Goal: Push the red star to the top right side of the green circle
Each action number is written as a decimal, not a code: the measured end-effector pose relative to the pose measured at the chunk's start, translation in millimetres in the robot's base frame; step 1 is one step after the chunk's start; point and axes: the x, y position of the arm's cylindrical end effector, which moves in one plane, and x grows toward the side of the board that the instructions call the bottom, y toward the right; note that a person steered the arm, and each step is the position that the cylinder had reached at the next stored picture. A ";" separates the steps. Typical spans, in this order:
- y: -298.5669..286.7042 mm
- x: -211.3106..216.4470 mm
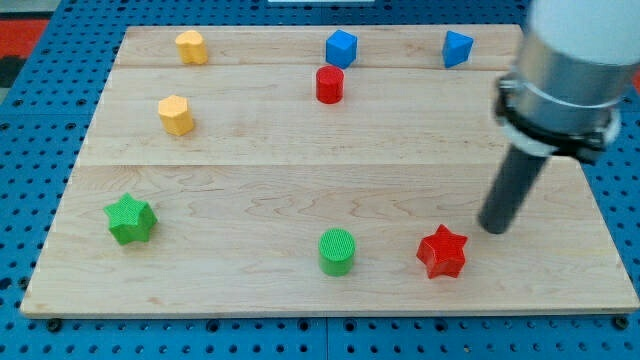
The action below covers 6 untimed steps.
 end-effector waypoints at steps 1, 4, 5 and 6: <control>12.4 16.3; -69.1 41.9; -116.9 -26.7; -110.9 4.1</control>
